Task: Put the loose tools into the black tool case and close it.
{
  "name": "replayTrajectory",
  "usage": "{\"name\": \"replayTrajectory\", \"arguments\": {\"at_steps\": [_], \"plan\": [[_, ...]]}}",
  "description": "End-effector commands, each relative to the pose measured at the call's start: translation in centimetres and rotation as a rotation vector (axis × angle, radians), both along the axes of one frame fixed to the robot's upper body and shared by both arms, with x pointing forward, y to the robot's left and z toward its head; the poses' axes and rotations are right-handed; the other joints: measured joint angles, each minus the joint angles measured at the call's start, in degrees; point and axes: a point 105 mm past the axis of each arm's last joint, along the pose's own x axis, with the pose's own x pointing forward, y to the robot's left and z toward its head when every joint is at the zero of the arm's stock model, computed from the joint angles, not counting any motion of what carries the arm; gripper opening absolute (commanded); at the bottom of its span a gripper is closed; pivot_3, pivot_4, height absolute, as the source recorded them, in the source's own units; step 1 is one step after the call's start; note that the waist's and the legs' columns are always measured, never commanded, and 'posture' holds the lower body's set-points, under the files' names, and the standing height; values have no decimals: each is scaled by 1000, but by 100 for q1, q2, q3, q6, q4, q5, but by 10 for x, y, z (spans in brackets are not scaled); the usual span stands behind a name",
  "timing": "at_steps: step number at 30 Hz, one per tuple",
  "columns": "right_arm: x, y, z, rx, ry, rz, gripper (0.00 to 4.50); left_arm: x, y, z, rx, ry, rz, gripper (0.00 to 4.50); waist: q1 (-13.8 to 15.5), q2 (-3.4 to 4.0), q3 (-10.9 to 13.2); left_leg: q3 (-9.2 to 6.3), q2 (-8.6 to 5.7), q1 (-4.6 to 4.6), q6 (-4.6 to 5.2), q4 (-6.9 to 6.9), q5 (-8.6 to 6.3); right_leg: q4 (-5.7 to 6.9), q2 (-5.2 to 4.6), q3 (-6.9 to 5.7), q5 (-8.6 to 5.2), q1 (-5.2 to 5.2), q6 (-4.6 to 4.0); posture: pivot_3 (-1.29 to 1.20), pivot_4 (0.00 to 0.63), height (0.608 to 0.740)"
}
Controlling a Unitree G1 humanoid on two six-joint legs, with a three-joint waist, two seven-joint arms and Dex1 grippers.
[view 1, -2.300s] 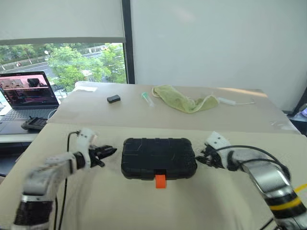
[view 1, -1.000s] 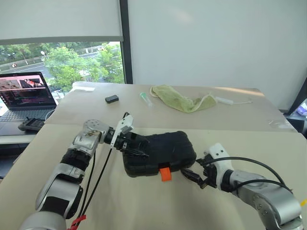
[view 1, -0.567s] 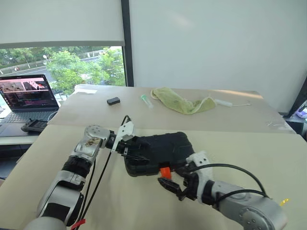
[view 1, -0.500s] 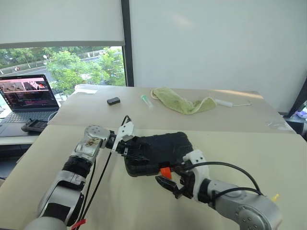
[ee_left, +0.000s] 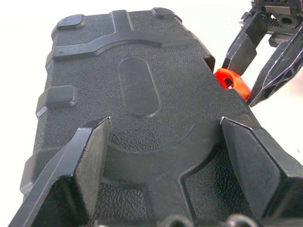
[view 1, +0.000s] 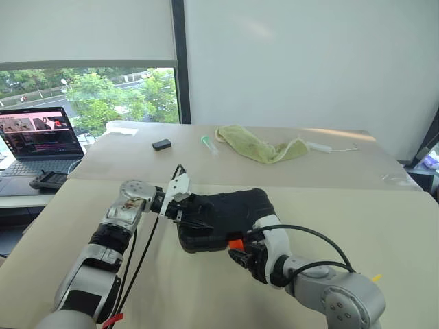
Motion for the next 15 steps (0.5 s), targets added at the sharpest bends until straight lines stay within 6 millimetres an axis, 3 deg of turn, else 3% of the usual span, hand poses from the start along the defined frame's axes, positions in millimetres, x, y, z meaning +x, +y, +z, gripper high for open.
{"name": "replayTrajectory", "arguments": {"at_steps": [1,15], "plan": [[4,0,11,-10,-62,-13,1164,-4,-1,-15,59,61,15,3990,-3,0,0,0,0,0,0,0,0,0,1,0,0,0,0,0,150,740],[11,8,29,37,-203,3,1161,-12,-4,-13,50,91,14,3990,-88,2,3,-1,3,-3,-1,-9,1,2,6,4,-1,-12,-1,0,150,740]]}}
